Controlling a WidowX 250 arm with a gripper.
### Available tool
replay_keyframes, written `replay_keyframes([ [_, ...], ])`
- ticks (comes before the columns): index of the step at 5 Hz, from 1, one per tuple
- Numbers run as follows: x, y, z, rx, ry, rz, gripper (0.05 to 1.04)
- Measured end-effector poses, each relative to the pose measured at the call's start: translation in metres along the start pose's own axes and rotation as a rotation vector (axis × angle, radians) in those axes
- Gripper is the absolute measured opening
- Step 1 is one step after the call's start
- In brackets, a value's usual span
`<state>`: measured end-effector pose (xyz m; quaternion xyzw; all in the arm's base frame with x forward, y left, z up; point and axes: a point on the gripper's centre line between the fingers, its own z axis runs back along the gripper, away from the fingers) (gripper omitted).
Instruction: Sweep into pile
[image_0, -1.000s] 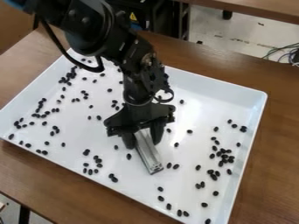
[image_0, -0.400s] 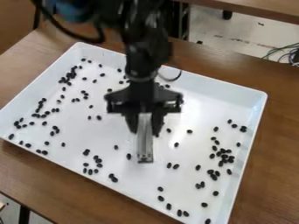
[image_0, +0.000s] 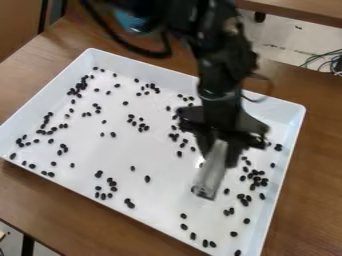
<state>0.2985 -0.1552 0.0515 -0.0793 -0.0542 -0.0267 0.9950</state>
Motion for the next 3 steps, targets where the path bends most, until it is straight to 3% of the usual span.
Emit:
replay_keyframes([
  [1,0.003,-0.028,-0.006,-0.017,-0.005,-0.09,0.359],
  [2,0.003,-0.038,-0.026,-0.024,0.024,-0.111,0.359],
  [3,0.006,-0.04,-0.041,-0.039,0.035,-0.055,0.359],
])
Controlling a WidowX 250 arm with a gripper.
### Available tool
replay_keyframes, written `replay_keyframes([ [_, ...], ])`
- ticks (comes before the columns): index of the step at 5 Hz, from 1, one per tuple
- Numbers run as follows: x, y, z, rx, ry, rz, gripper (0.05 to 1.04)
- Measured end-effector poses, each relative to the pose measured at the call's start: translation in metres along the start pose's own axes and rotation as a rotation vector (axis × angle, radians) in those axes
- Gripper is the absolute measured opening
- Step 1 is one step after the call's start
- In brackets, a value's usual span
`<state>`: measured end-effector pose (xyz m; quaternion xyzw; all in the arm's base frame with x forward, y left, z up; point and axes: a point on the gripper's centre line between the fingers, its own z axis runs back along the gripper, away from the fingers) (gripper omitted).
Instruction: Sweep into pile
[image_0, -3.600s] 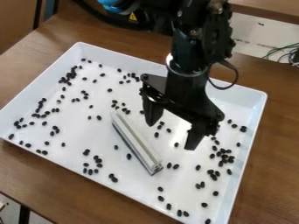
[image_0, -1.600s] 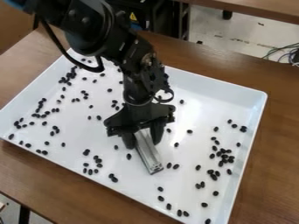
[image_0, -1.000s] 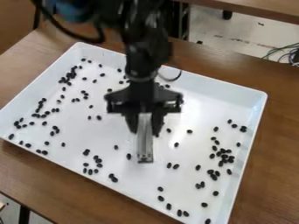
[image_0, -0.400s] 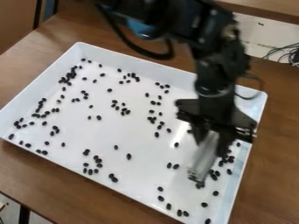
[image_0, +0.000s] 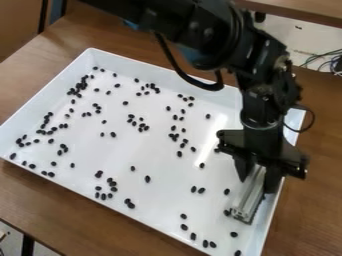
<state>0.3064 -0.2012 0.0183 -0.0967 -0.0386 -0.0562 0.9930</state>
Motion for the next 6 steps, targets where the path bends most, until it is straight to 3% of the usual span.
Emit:
replay_keyframes([
  [1,0.001,0.004,-0.007,-0.001,-0.028,0.036,0.359],
  [2,0.005,0.005,-0.008,-0.046,-0.035,0.043,0.359],
  [3,0.014,0.007,-0.014,-0.061,-0.01,0.047,0.359],
  [4,0.009,0.033,-0.012,0.002,0.003,0.057,0.359],
  [5,-0.005,0.077,0.001,0.107,0.0,0.124,0.359],
  [6,-0.006,0.128,0.009,0.131,-0.031,0.204,0.359],
])
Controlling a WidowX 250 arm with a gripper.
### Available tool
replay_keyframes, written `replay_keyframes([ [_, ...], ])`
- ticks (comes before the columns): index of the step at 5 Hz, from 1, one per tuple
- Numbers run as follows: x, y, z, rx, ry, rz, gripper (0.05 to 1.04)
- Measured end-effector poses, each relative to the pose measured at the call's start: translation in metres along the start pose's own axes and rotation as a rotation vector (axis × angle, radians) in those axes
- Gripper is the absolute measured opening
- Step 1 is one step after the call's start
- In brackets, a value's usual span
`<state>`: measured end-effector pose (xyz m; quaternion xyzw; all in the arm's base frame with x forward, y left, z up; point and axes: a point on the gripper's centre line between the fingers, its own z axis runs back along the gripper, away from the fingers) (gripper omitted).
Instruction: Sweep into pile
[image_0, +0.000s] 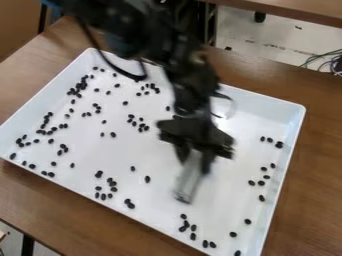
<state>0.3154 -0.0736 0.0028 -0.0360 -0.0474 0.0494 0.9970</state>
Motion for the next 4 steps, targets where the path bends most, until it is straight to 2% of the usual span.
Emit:
replay_keyframes([
  [1,0.007,0.045,0.0,0.041,0.011,0.033,0.359],
  [3,0.012,0.144,0.007,0.095,-0.008,0.151,0.359],
  [4,0.008,0.188,0.018,0.118,0.014,0.127,0.359],
])
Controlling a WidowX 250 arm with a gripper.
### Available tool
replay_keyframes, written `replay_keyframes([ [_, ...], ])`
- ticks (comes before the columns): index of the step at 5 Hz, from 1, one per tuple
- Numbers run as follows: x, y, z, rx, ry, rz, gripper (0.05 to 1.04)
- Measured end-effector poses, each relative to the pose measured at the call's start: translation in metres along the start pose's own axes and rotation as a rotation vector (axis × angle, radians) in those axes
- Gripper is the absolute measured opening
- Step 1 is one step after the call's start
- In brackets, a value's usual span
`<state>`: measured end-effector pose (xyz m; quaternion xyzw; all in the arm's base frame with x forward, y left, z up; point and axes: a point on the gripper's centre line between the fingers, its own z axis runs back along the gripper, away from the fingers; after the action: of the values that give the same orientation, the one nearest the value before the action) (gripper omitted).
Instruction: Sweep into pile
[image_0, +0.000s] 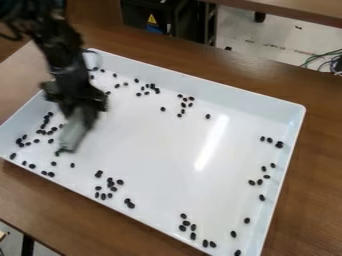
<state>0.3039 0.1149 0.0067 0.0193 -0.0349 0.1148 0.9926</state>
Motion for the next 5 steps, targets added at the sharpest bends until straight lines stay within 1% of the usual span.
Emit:
replay_keyframes([
  [1,-0.002,0.006,0.003,0.001,0.013,-0.01,0.359],
  [2,0.005,-0.028,0.035,-0.006,-0.047,-0.084,0.359],
  [3,0.006,-0.077,0.054,-0.057,-0.102,-0.166,0.359],
  [4,0.001,-0.122,0.059,-0.105,-0.122,-0.205,0.359],
  [5,-0.006,-0.166,0.06,-0.23,-0.141,-0.207,0.359],
])
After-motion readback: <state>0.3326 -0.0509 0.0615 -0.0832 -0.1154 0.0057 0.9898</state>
